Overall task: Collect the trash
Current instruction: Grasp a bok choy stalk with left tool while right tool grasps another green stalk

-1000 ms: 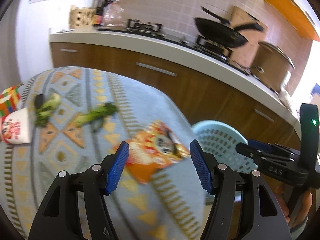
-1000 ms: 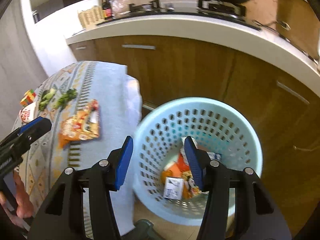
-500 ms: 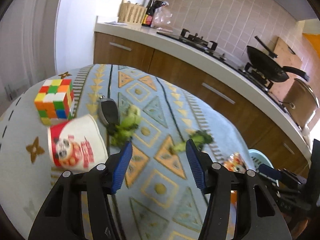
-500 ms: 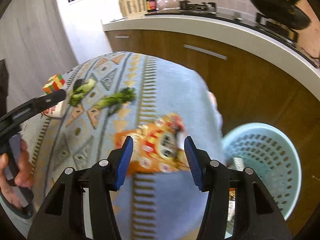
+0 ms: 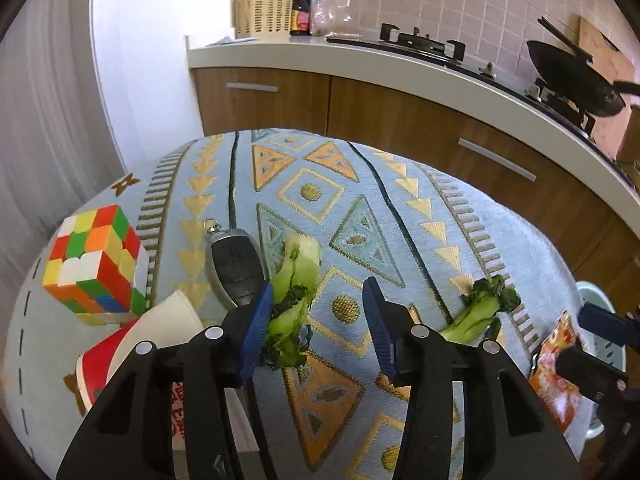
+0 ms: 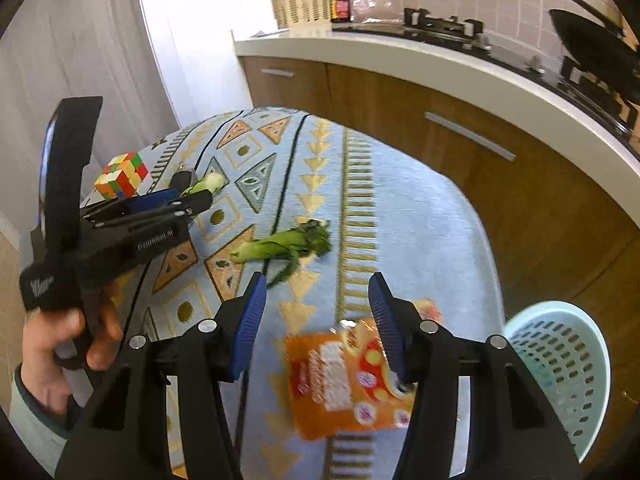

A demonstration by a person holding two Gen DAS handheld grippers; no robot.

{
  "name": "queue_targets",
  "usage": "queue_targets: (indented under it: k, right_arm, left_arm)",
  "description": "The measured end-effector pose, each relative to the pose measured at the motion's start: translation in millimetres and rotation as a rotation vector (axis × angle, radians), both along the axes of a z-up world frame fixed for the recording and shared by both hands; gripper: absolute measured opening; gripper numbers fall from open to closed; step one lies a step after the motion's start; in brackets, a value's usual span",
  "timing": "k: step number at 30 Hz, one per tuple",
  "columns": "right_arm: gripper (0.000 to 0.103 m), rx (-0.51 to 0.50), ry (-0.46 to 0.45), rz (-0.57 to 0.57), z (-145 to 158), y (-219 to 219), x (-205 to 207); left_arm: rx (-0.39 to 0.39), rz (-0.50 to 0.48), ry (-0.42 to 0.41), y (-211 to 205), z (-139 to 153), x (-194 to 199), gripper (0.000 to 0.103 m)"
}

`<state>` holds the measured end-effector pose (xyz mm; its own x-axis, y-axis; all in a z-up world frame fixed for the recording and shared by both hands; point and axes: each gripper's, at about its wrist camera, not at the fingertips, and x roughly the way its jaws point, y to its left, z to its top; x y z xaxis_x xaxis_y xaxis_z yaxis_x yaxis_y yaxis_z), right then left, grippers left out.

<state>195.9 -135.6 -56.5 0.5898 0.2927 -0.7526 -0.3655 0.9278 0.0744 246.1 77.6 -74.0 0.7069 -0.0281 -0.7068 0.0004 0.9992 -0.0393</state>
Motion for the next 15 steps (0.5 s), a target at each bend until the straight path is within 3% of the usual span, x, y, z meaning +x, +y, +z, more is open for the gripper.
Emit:
queue_targets:
  k: [3, 8, 10, 12, 13, 15]
  right_arm:
    - [0.050, 0.006, 0.042, 0.002, -12, 13, 11]
    - [0.050, 0.045, 0.099, -0.043, -24, 14, 23]
    - [0.050, 0.055, 0.101, -0.057, -25, 12, 25]
    - [0.050, 0.067, 0.103, -0.070, -24, 9, 27]
    - [0.050, 0.071, 0.103, -0.077, -23, 8, 28]
    - [0.050, 0.078, 0.105, -0.080, -23, 8, 29]
  left_arm:
    - [0.028, -0.018, -0.022, -3, -3, -7, 0.044]
    - [-0.010, -0.060, -0.032, -3, -2, -17, 0.040]
    - [-0.057, -0.080, -0.027, 0, -1, -18, 0.030]
    - [-0.155, -0.108, -0.006, 5, -2, -18, 0.025]
    - [-0.167, -0.113, 0.007, 5, -4, -17, 0.024]
    - [-0.120, -0.114, 0.005, 1, -5, -17, 0.023]
